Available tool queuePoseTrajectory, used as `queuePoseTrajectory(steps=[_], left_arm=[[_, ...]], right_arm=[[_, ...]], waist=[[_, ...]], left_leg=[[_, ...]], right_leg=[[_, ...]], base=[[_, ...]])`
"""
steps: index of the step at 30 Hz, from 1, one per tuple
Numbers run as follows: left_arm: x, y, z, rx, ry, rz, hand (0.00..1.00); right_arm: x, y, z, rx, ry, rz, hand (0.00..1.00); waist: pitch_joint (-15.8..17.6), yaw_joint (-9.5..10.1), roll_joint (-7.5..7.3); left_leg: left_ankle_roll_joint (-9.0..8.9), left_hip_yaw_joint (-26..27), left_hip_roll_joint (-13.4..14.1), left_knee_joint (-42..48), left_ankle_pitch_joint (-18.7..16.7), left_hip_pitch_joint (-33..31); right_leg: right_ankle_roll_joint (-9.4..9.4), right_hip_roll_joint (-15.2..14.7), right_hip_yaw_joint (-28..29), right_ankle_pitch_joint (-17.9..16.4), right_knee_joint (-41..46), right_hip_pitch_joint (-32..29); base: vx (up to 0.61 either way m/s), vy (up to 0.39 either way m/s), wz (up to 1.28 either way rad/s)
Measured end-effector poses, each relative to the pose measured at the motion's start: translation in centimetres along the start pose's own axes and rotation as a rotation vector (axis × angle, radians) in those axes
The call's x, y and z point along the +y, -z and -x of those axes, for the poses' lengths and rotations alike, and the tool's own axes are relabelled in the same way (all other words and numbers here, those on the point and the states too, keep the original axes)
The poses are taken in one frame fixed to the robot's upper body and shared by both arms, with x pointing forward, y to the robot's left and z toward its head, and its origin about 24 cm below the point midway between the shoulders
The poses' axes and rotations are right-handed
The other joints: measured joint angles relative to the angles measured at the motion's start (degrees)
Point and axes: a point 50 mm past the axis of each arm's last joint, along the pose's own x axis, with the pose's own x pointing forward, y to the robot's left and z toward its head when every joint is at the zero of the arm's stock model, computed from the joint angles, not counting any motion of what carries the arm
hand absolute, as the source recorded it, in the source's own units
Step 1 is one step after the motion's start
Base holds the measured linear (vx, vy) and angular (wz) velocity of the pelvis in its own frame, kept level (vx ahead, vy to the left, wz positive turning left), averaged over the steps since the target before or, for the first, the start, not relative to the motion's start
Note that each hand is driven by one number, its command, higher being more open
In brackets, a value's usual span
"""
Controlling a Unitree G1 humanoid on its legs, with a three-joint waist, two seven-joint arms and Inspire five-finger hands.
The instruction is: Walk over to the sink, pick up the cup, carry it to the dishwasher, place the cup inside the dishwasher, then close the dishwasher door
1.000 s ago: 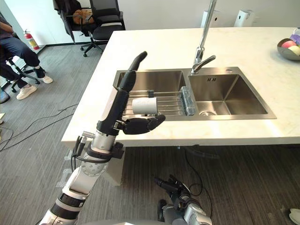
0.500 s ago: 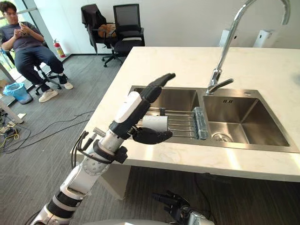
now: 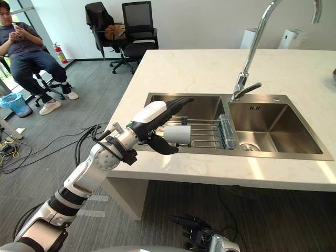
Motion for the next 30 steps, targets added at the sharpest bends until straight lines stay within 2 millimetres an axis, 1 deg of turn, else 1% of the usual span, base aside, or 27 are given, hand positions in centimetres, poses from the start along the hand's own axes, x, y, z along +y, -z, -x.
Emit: queuePoseTrajectory(steps=[1, 3, 5, 8, 10, 12, 14, 15, 17, 20, 22, 24, 30], left_arm=[[0.1, 0.9, -0.4, 0.043, 0.010, 0.011, 1.00], [0.6, 2.1, -1.1, 0.099, 0.020, 0.011, 1.00], [1.3, 2.3, -1.2, 0.112, 0.015, -0.011, 1.00], [2.3, 1.4, -1.9, 0.080, 0.010, -0.045, 1.00], [3.3, 0.2, -3.0, 0.046, 0.032, -0.090, 1.00], [3.9, -0.2, -3.8, 0.043, 0.055, -0.118, 1.00], [4.8, 0.0, -4.4, 0.065, 0.085, -0.094, 1.00], [4.9, 0.2, -4.5, 0.076, 0.097, -0.085, 1.00], [5.1, 1.1, -5.0, 0.131, 0.160, -0.049, 1.00], [5.0, 2.5, -4.7, 0.193, 0.215, 0.005, 1.00], [5.0, 3.1, -4.6, 0.217, 0.227, 0.018, 1.00], [5.0, 3.5, -4.6, 0.238, 0.248, 0.049, 1.00], [5.7, 4.2, -4.7, 0.281, 0.262, 0.043, 1.00]], right_arm=[[-0.1, -0.1, 0.1, -0.002, 0.001, -0.004, 1.00], [-0.4, -0.3, 0.3, -0.014, 0.001, -0.014, 1.00], [-0.4, -0.6, 0.4, -0.027, -0.005, -0.019, 1.00], [-0.7, -0.8, 0.5, -0.032, -0.003, -0.023, 1.00], [-0.7, -0.8, 0.5, -0.033, -0.006, -0.025, 1.00], [-0.7, -0.8, 0.5, -0.032, -0.009, -0.026, 1.00], [-0.6, -0.9, 0.5, -0.034, -0.021, -0.025, 1.00], [-0.5, -0.9, 0.5, -0.036, -0.026, -0.025, 1.00], [-0.7, -1.1, 0.6, -0.046, -0.036, -0.041, 1.00], [-0.7, -1.3, 0.7, -0.062, -0.051, -0.051, 1.00], [-0.7, -1.4, 0.8, -0.067, -0.059, -0.050, 1.00], [-0.7, -1.5, 0.8, -0.072, -0.066, -0.055, 1.00], [-0.7, -1.6, 0.9, -0.082, -0.078, -0.055, 1.00]], waist=[[0.12, -0.13, -0.11], [0.47, -0.55, -0.08], [0.87, -1.45, -0.17], [1.05, -1.62, -0.12], [1.10, -1.81, -0.11], [1.11, -1.93, -0.08], [1.15, -2.96, -0.02], [1.15, -3.10, -0.02], [1.28, -3.56, 0.15], [1.46, -4.75, 0.42], [1.54, -4.77, 0.46], [1.72, -4.87, 0.54], [1.97, -5.47, 0.85]], left_leg=[[0.15, 0.81, -0.26, 0.18, -0.32, -0.20], [0.16, 1.70, -0.72, 0.23, -0.47, -0.48], [0.23, 1.97, -0.84, 0.21, -0.44, -0.54], [0.46, 2.71, -0.87, 0.22, -0.27, -0.45], [0.45, 2.96, -0.97, -0.11, -0.29, -0.18], [0.44, 3.26, -1.11, -0.33, -0.30, 0.03], [0.58, 4.38, -1.31, -0.37, -0.54, -0.01], [0.61, 4.75, -1.36, -0.36, -0.60, -0.01], [0.82, 6.19, -1.52, -0.30, -0.95, 0.28], [0.95, 7.43, -1.62, -0.04, -1.37, 0.42], [0.99, 8.21, -1.69, 0.14, -1.48, 0.29], [1.00, 8.51, -1.75, 0.16, -1.49, 0.34], [1.06, 9.12, -1.90, 0.18, -1.53, 0.43]], right_leg=[[0.20, -0.15, 0.72, 0.92, -0.89, 0.00], [0.58, -0.42, 1.60, 2.02, -1.71, -0.29], [0.73, -0.47, 1.91, 2.32, -1.70, -0.64], [0.55, -0.32, 2.65, 2.77, -1.68, -1.09], [0.59, -0.27, 3.09, 2.82, -1.67, -1.15], [0.63, -0.28, 3.56, 2.85, -1.67, -1.23], [0.89, -0.29, 4.61, 3.10, -1.68, -1.76], [0.91, -0.27, 5.05, 3.23, -1.68, -1.93], [1.08, -0.16, 6.55, 3.63, -1.69, -2.22], [1.22, -0.08, 7.70, 3.97, -1.71, -2.45], [1.25, -0.01, 8.53, 4.28, -1.71, -2.93], [1.28, 0.00, 8.84, 4.40, -1.71, -3.00], [1.39, -0.02, 9.49, 4.63, -1.70, -3.13]], base=[[-0.07, 0.045, -0.32], [-0.06, 0.058, -0.24], [-0.02, 0.043, -0.11], [0.03, 0.041, -0.13], [0.03, 0.051, -0.11], [0.01, 0.049, -0.14], [-0.03, 0.050, -0.23], [-0.05, 0.049, -0.31], [-0.06, 0.042, -0.32], [-0.06, 0.029, -0.22], [-0.04, 0.014, -0.20], [-0.05, 0.012, -0.11], [-0.04, 0.015, -0.06]])
